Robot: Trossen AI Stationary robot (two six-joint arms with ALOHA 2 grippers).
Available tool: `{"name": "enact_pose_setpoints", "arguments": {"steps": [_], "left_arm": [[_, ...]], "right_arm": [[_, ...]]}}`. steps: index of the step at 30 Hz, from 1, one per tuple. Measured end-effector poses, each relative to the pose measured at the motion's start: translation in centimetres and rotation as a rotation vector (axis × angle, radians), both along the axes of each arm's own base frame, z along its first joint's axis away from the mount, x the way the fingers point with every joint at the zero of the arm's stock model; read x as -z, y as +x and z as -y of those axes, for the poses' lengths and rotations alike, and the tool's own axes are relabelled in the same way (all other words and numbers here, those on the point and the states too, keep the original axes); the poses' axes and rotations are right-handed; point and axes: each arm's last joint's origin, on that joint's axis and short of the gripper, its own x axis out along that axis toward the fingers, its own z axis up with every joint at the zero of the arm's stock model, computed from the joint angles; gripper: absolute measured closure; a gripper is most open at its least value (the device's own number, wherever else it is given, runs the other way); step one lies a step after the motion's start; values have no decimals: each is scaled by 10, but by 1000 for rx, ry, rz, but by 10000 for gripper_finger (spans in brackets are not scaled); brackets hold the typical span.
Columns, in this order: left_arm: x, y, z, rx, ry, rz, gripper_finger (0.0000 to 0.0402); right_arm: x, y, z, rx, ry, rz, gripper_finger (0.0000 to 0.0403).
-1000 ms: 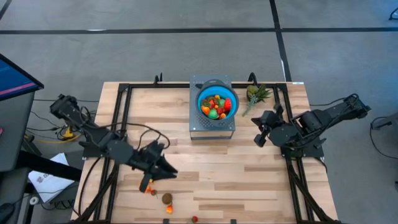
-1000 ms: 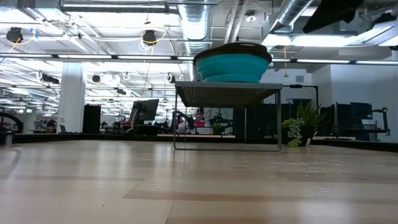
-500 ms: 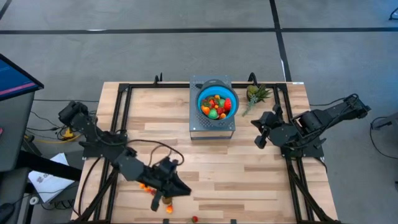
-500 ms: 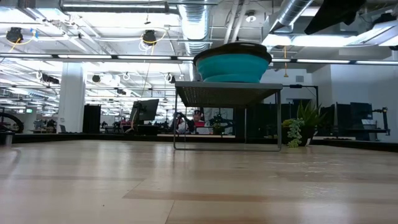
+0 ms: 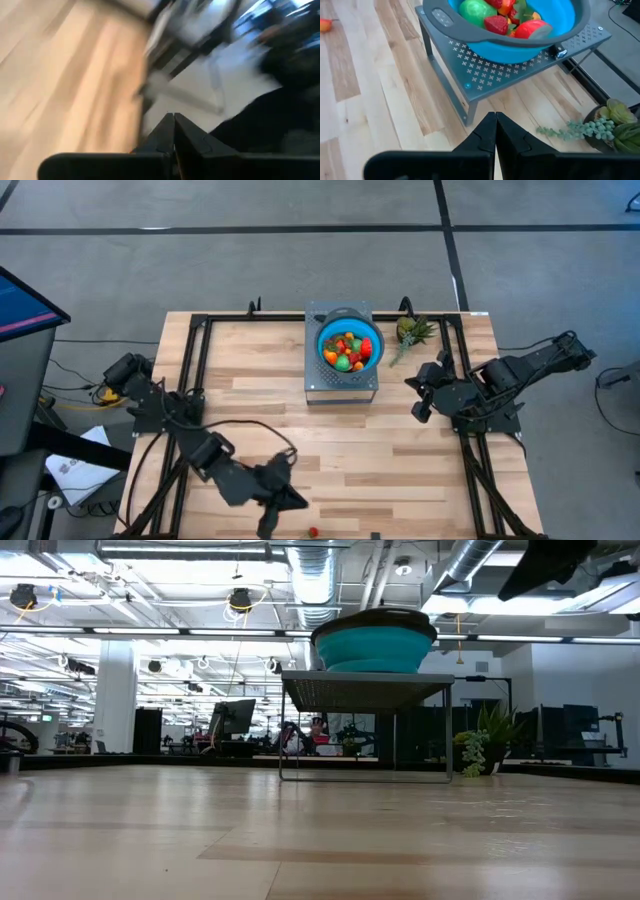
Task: Pick & Place Fruit
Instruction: Put the sliced kiwi into the strainer bowl
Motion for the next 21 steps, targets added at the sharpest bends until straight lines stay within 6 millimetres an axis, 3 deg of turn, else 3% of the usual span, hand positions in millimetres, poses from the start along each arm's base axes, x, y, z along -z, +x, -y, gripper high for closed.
{"name": "enact_pose_setpoints", "arguments": {"steps": [4, 9, 15, 21], "left_arm": [[24, -18, -5, -68, 68, -269, 400], [38, -32, -13, -112, 181, -443, 400], [70, -25, -6, -82, 313, -525, 400], [104, -19, 6, 96, 450, -627, 400]], "right_arm": [[1, -1, 0, 0, -6, -14, 403], [1, -1, 0, 0, -6, -14, 403], [1, -1, 0, 0, -6, -15, 403], [1, -2, 1, 0, -9, -23, 403]]}}
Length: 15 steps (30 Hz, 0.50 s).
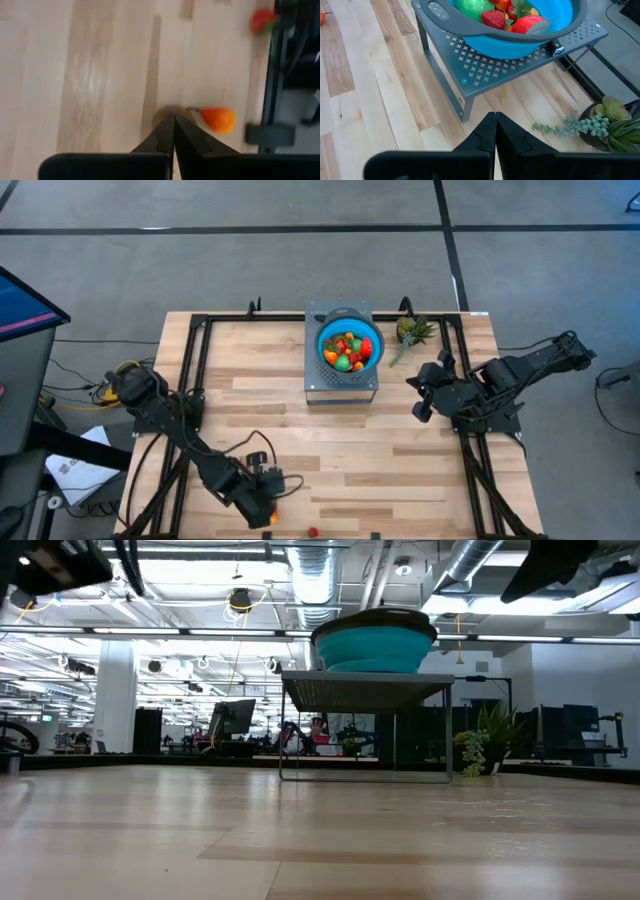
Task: Pick & Place Fruit
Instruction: Put the sliced kiwi into the strainer bowl
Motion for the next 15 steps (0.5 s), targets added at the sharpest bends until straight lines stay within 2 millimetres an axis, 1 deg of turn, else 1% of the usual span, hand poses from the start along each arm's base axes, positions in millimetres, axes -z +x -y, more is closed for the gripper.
{"name": "enact_pose_setpoints", "arguments": {"steps": [3, 7, 15], "left_arm": [[3, 0, -1, 71, 33, -22, 400], [-3, 3, -7, 126, 54, -9, 400], [-18, 6, -20, 116, 30, 27, 400]], "right_arm": [[1, -1, 1, 1, -6, -16, 403], [1, -1, 1, 2, -6, -16, 403], [1, -1, 1, 1, -8, -17, 403]]}}
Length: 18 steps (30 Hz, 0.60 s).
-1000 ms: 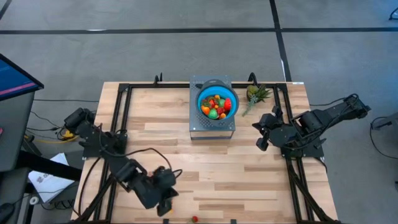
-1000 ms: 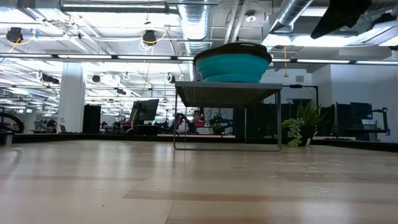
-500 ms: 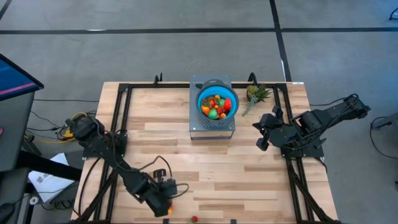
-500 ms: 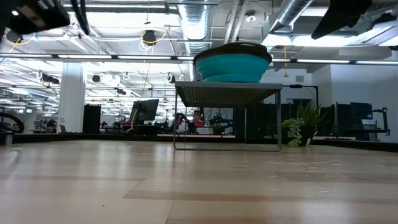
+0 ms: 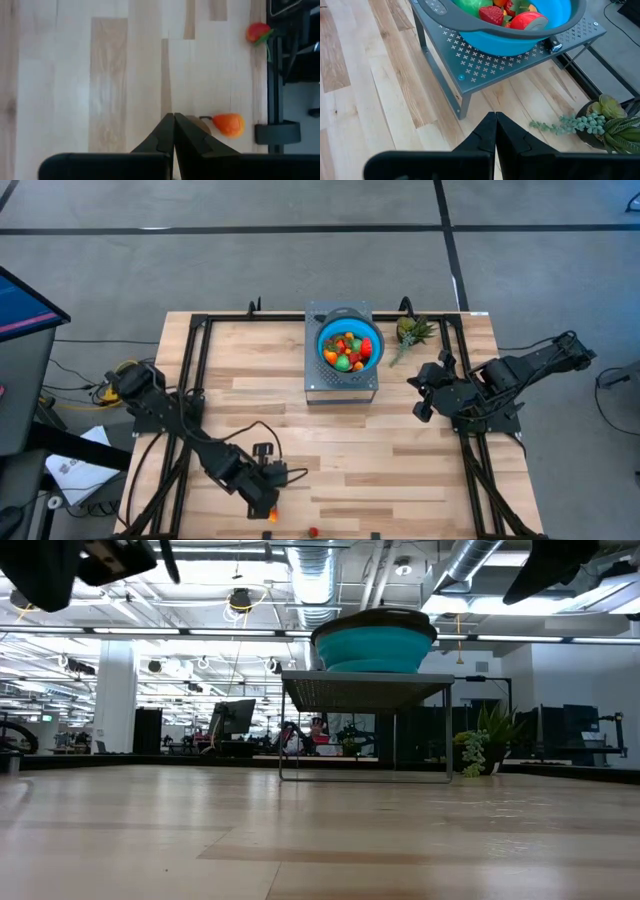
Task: Pick & Place Fruit
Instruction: Put the sliced kiwi into the strainer bowl
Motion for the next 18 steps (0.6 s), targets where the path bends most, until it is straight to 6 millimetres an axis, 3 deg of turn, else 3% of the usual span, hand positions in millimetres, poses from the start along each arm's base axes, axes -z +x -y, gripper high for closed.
{"name": "enact_pose_setpoints", "arguments": {"steps": [9, 13, 18], "left_arm": [[0, 1, -1, 263, 112, 12, 387], [4, 3, -6, 328, 154, 6, 346], [13, 5, -15, 400, 191, -19, 266]], "right_arm": [[0, 0, 0, 0, 0, 0, 403], [0, 0, 0, 0, -1, -1, 403], [0, 0, 0, 0, -1, -2, 403]]}}
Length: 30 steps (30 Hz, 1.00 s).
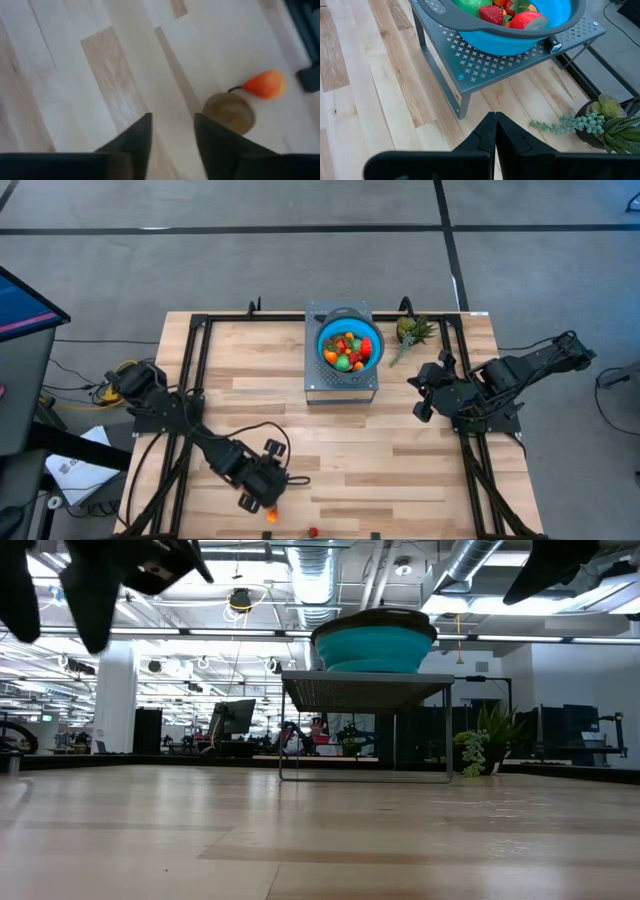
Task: Pick & Place Fruit
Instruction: Put the sliced kiwi into the strainer bowl
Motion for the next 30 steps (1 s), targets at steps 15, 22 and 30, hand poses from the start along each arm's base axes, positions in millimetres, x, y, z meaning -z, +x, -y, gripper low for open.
{"name": "enact_pose_setpoints", "arguments": {"steps": [15, 22, 30], "left_arm": [[9, -2, 4, 239, -40, -24, 88], [19, -4, 20, 302, -162, 72, 101], [42, -27, 28, 370, -160, 27, 103]], "right_arm": [[0, 0, 0, 0, -2, -3, 403], [0, 0, 0, 0, -2, -4, 403], [1, -2, 1, 0, -12, -27, 403]]}}
